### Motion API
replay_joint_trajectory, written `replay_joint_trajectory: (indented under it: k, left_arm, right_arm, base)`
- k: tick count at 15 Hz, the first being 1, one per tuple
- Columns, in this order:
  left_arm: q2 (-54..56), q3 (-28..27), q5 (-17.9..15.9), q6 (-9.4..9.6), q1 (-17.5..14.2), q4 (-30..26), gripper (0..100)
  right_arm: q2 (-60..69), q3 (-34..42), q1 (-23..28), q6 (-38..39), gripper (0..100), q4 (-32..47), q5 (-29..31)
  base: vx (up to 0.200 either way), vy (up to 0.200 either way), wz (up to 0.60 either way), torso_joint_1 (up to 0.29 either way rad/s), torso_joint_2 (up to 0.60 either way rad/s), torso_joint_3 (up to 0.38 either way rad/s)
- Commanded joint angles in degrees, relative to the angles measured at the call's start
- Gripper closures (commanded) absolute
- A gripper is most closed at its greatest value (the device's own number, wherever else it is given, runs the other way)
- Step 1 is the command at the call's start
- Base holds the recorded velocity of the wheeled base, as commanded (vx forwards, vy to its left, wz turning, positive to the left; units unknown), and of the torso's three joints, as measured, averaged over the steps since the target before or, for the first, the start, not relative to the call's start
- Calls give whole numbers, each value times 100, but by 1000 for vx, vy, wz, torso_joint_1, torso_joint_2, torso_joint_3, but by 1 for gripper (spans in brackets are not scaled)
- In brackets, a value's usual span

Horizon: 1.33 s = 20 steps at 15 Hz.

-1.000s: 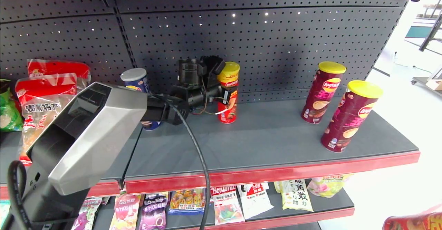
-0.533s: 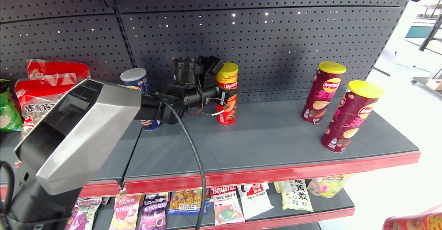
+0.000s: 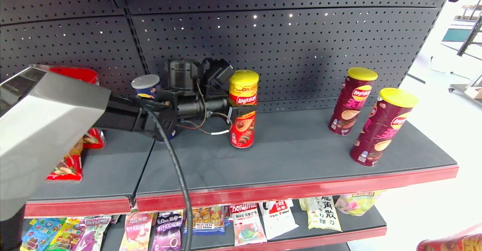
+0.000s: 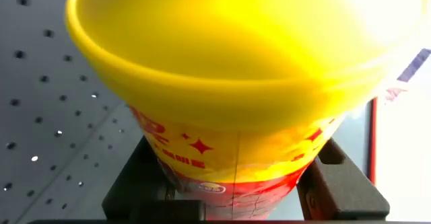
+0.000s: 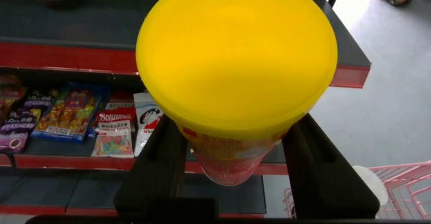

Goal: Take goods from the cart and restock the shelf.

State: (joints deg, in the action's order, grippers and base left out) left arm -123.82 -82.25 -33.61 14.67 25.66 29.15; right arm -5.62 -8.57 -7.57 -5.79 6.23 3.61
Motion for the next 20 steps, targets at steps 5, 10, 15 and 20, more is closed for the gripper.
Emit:
replay_joint_trajectory:
  k: [5, 10, 15, 20]
  left_arm:
    - [534, 1273, -436, 177, 88, 926, 100]
    - [411, 1923, -427, 89, 264, 1726, 100]
    - [323, 2125, -418, -157, 343, 2174, 100]
    - [350, 2451, -436, -201, 361, 2429, 100]
  right_arm:
    - [-9, -4, 1, -1, 100, 1, 0]
    - [-9, -4, 1, -10, 100, 1, 0]
    - [-9, -39, 1, -10, 100, 1, 8]
    - [-9, -31, 1, -1, 100, -8, 87]
  base:
    - [0, 0, 0, 0, 0, 0]
    - [0, 0, 0, 0, 0, 0]
    - [0, 0, 0, 0, 0, 0]
    - [0, 0, 0, 0, 0, 0]
